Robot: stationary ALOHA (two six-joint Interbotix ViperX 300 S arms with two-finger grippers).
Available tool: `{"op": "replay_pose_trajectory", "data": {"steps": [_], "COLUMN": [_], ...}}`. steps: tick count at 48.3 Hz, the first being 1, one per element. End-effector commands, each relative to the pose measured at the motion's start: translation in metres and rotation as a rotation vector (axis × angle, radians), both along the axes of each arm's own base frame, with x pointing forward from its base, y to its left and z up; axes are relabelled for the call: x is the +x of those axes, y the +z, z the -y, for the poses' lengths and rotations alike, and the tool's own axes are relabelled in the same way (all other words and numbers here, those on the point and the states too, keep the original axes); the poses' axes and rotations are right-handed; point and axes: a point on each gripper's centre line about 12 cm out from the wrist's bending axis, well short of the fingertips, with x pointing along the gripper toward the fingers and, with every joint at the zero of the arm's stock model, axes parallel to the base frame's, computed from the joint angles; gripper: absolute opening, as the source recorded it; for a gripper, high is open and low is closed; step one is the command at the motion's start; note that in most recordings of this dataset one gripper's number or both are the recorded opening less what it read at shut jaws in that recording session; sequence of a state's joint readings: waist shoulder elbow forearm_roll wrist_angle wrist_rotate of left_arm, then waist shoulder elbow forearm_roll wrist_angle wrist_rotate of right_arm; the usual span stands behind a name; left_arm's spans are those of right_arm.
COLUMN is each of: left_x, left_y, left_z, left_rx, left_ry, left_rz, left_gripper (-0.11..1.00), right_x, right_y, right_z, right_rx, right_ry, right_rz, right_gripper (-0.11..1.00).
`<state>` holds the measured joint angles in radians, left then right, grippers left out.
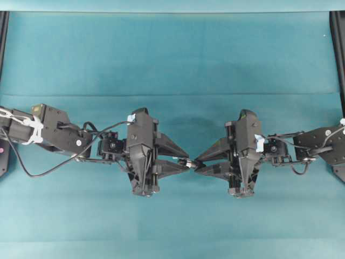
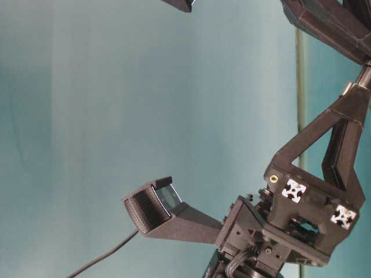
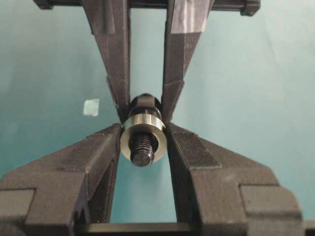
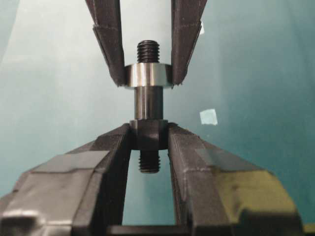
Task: Insert the washer onto the shaft with both hands.
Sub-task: 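Slide the washer along the shaft down to the hex collar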
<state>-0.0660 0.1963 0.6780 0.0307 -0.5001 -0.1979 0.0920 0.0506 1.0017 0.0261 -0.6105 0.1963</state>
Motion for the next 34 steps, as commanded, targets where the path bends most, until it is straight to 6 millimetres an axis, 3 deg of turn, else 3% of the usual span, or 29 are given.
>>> {"op": "replay_pose_trajectory", "data": {"steps": [1, 34], "left_x": [0.0057, 0.0112], "left_y": [0.0074, 0.0025], "left_z": [0.0017, 0.0033], "left_rx": [0.000, 0.004], "left_ry": [-0.004, -0.007], "left_rz": [0.025, -0.009], "left_gripper": [0.35, 0.35], "right_x": [0.0066, 0.0083], "right_y": [0.0079, 0.0071], "right_z": [-0.0010, -0.0012], "right_rx": [0.009, 0.009], "right_ry": [-0.002, -0.002], "right_rz": [0.035, 0.032], "right_gripper": [0.00, 0.00]}}
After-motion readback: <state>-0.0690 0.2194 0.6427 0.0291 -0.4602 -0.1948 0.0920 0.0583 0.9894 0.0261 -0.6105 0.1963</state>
